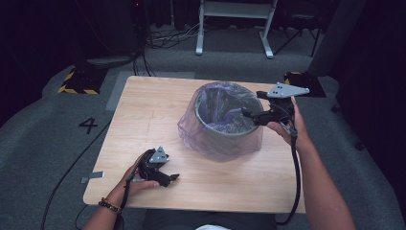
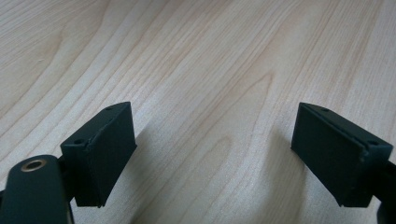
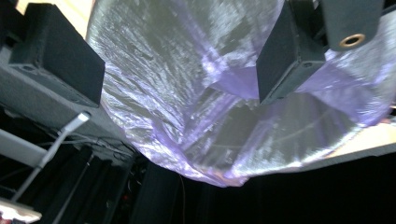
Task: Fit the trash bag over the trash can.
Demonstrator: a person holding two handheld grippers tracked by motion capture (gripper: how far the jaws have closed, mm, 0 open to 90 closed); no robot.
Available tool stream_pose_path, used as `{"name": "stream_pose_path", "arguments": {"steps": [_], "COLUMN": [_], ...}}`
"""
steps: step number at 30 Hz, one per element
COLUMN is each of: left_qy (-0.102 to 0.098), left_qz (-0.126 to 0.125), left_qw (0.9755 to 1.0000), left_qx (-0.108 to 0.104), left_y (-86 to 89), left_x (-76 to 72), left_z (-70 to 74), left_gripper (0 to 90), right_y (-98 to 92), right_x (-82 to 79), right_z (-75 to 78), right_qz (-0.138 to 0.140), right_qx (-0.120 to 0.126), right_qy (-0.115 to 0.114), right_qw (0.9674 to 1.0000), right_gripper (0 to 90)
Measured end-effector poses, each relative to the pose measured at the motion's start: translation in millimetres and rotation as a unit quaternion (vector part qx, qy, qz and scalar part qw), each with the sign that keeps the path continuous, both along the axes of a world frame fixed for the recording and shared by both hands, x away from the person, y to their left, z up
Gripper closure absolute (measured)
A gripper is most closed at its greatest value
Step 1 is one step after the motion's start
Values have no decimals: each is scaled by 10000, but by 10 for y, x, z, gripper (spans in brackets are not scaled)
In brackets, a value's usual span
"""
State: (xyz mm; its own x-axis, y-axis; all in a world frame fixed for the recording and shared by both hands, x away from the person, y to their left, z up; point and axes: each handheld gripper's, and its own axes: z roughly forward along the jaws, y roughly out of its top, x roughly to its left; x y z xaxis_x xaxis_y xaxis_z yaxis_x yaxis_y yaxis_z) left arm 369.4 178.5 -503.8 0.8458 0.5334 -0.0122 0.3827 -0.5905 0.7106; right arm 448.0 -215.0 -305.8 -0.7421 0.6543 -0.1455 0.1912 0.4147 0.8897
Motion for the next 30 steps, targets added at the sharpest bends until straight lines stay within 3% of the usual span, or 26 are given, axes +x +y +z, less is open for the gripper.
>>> {"name": "stream_pose_path", "arguments": {"steps": [6, 7, 13, 19, 22, 30], "left_qy": [-1, -1, -2, -2, -2, 2], "left_qz": [-2, -2, -2, -4, -3, 0], "left_qw": [10000, 10000, 10000, 10000, 10000, 10000], "left_qx": [1, 0, 2, 3, 4, 3], "left_y": [0, 0, 0, 0, 0, 0], "left_x": [0, 0, 0, 0, 0, 0], "left_z": [0, 0, 0, 0, 0, 0], "left_gripper": [133, 133, 133, 133, 133, 133], "right_y": [79, 110, 173, 271, 317, 354], "right_x": [125, 164, 221, 208, 215, 263], "right_z": [-32, -44, -59, -63, -87, -150], "right_qz": [-163, -140, -94, 98, 310, 310], "right_qx": [-92, -107, -103, -323, -505, -875], "right_qy": [164, 215, 371, 476, 740, 1108], "right_qw": [9997, 9996, 9992, 9983, 9955, 9895], "right_gripper": [197, 233, 253, 281, 329, 288]}}
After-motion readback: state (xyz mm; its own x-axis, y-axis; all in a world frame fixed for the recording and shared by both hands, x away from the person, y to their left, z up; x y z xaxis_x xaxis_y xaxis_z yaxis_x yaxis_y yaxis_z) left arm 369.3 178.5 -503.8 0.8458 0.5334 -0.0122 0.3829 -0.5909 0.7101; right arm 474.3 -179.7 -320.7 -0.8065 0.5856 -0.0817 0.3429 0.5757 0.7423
